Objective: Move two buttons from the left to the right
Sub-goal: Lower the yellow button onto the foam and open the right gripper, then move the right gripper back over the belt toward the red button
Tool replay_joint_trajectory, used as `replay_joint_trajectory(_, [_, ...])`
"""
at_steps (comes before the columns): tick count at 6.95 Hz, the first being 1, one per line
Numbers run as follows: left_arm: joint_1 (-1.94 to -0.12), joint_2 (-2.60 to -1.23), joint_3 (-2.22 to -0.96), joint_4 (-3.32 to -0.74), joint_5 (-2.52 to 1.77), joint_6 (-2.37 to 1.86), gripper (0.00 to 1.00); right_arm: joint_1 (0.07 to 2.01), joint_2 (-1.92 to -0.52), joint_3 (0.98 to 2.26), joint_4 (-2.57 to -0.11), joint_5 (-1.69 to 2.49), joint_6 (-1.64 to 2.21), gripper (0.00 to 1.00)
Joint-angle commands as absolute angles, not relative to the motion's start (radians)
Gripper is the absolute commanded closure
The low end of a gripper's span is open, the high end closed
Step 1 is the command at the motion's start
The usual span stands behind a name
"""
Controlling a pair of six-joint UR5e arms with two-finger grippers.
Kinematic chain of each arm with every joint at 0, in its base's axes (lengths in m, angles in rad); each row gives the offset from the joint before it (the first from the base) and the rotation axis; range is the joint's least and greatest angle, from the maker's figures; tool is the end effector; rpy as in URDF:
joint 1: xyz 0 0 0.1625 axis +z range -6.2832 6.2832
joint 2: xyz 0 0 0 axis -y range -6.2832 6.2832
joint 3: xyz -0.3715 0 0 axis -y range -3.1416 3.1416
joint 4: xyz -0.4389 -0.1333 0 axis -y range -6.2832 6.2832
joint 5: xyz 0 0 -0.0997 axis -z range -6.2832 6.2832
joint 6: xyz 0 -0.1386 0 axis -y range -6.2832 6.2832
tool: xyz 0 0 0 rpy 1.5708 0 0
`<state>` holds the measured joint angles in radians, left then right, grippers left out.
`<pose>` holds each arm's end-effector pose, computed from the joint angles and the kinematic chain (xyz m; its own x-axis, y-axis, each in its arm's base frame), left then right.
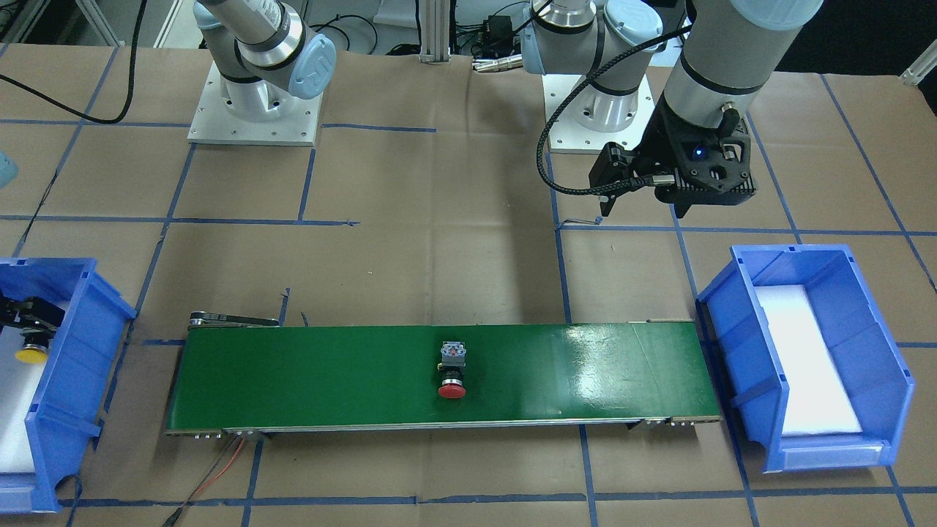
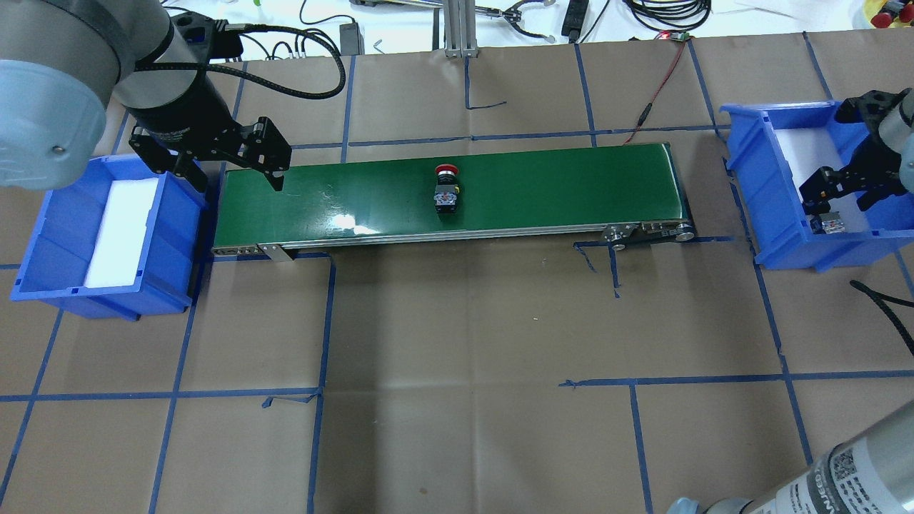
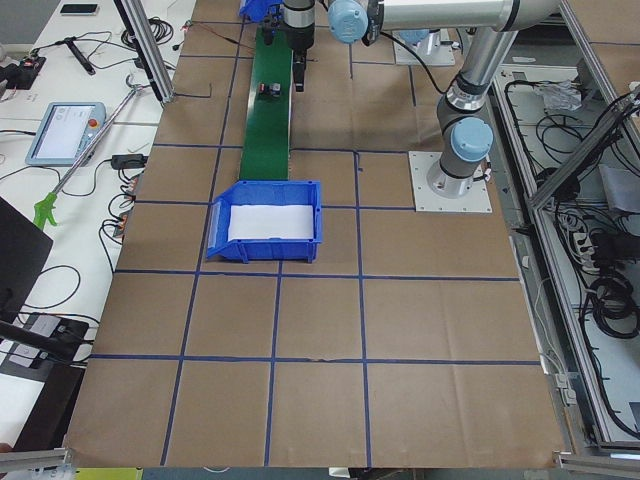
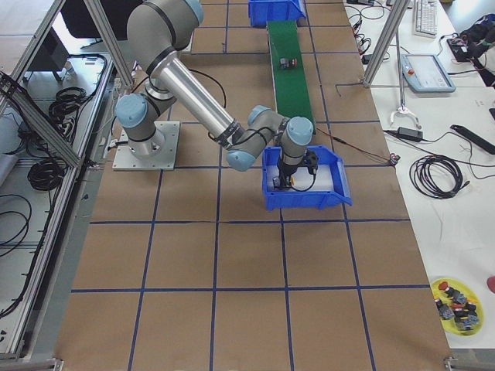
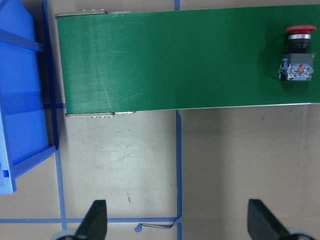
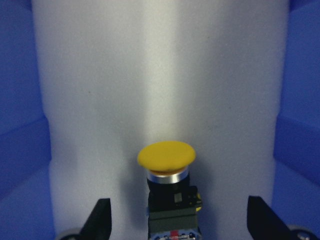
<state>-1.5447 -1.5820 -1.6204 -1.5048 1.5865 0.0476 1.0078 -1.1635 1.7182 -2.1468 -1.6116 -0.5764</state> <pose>-0.1169 -0.5459 0.3692 -0.9996 0.0214 -0.0159 0.0215 0.9998 -0.0044 -0.2245 -0.5949 0.1361 -0.9989 -0.0131 0.0458 -0.0129 0.9999 0.0044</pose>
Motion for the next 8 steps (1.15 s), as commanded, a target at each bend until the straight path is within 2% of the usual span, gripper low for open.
replay_joint_trajectory(1, [-1.545,-1.577,-1.624,-1.505,1.586,0.049,0.0,1.029,-1.227,1.658,-2.105,-1.611,-0.568,0.05])
replay_joint_trajectory(4, [-1.545,-1.571,-1.631,-1.505,1.586,0.049,0.0,1.109,-1.331,1.594,-1.973,-1.615,-0.566,0.0])
replay_joint_trajectory(8, [-1.545,-1.571,-1.632,-1.505,1.586,0.049,0.0,1.383,-1.414,1.566,-1.872,-1.614,-0.173,0.0])
